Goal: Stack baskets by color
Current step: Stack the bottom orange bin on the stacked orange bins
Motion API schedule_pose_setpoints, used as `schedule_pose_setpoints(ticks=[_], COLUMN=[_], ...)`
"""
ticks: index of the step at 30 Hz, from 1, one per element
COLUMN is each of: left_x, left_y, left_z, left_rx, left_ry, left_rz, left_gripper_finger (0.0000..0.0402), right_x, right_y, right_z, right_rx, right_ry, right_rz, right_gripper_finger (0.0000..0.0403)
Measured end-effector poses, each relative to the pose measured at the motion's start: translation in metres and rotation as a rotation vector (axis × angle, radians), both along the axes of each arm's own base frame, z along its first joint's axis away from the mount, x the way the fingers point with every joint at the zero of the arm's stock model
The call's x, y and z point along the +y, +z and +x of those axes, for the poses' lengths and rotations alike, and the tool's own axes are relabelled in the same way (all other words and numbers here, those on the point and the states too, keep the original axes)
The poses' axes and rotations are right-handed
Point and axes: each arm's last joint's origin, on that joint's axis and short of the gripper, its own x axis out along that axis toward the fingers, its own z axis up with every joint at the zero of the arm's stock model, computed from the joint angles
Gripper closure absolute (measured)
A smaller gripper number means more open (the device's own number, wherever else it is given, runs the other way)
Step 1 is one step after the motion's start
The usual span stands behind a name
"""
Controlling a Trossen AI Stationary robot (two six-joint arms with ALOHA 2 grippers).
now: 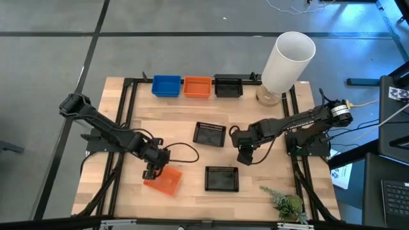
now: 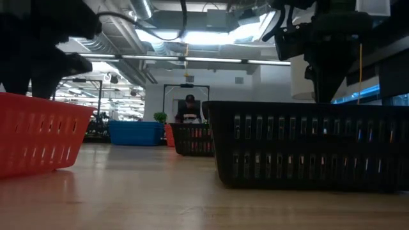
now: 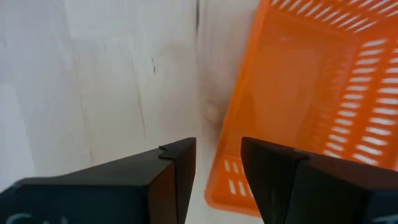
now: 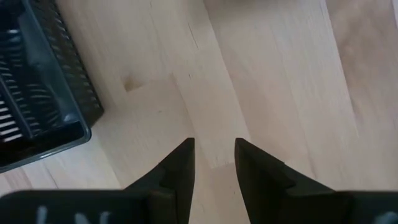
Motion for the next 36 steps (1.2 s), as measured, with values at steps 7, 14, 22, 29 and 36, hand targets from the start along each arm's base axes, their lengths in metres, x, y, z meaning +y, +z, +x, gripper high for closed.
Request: schedule_pose_setpoints(ticks=[7,14,22,29,36], left_x=[-0.006,0.003,0.048,0.098,0.145], left_y=[-0.028,-0.046,-0.047,-0.047,-0.046], left_z=[0.012,0.021,0.036,0.042,0.037], left_rx=[0.084,0.129,0.129,0.152,0.178], left_ry=[-0.066,-0.048,-0.026,-0.076,-0.038], left_rz=[0.067,0.163,0.264,0.291,0.228], left_gripper_finger=[0.0282,0.0282,0.0302,0.0372,0.0400], right_x=[0.000,0.000,0.000,0.000,0.000], right_y=[0.000,0.000,0.000,0.000,0.000], right_z=[0.000,0.000,0.000,0.000,0.000], right_rx=[0.001,0.001,0.001,0.001,0.001], right_ry=[-0.002,-0.001,-0.001,-0.001,0.002], right_rz=[0.001,0.000,0.001,0.001,0.000], right_gripper_finger=[0.0289,0.0289,0.0289,0.0289,0.0289])
